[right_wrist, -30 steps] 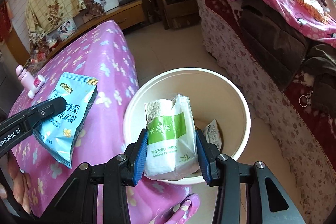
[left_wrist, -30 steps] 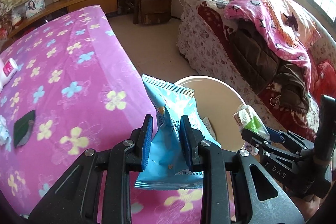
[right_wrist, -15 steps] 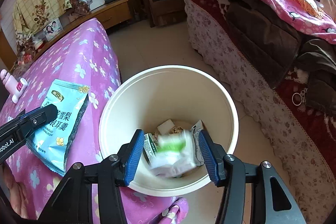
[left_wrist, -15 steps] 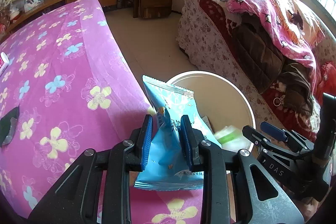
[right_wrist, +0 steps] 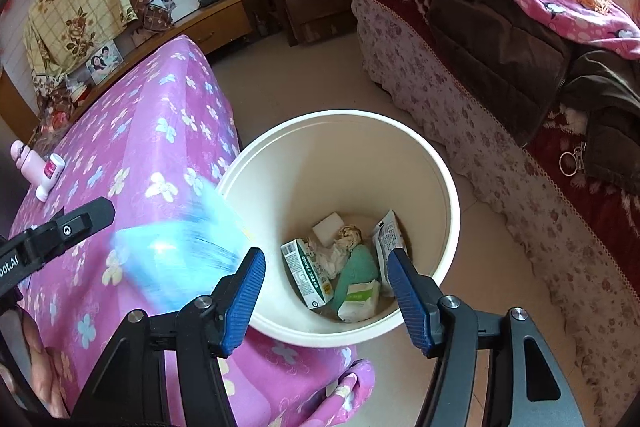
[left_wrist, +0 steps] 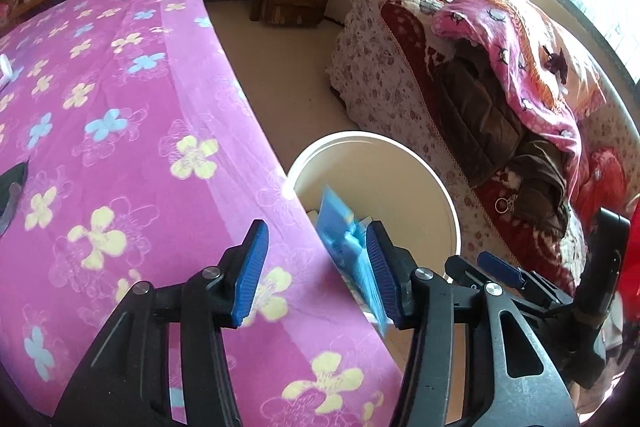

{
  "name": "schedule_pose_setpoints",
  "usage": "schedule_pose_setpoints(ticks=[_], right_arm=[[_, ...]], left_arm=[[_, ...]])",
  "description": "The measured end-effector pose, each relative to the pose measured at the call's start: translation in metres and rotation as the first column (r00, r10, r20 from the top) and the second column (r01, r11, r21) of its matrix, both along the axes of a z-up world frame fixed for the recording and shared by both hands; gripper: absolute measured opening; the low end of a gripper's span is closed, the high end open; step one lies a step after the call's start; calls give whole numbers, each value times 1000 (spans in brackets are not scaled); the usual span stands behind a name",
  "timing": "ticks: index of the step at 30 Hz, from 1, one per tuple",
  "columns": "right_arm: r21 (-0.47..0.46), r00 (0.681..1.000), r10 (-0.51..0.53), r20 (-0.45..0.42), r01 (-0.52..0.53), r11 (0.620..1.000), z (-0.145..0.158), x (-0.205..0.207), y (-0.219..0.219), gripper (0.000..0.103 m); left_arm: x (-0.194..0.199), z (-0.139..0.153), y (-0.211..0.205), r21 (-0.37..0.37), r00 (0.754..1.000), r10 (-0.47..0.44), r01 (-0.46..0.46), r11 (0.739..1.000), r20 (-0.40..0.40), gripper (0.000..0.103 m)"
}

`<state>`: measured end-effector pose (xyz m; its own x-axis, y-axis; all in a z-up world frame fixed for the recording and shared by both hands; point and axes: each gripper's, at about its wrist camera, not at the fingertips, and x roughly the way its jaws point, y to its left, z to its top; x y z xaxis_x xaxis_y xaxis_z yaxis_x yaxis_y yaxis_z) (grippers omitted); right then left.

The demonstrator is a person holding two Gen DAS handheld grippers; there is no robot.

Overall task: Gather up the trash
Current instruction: 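Carry the blue bag and tissue pack to the white bucket and release both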

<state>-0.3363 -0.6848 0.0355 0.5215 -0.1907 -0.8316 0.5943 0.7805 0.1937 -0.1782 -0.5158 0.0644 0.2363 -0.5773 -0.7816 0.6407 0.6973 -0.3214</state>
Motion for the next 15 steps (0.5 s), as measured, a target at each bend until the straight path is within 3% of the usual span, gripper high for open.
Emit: schedule_pose_setpoints(ticks=[15], right_arm=[[-16,996,87,22,-86,996,22,13,52,62]], left_arm=[[-14,15,53,67,992,38,-46,997,124,49]])
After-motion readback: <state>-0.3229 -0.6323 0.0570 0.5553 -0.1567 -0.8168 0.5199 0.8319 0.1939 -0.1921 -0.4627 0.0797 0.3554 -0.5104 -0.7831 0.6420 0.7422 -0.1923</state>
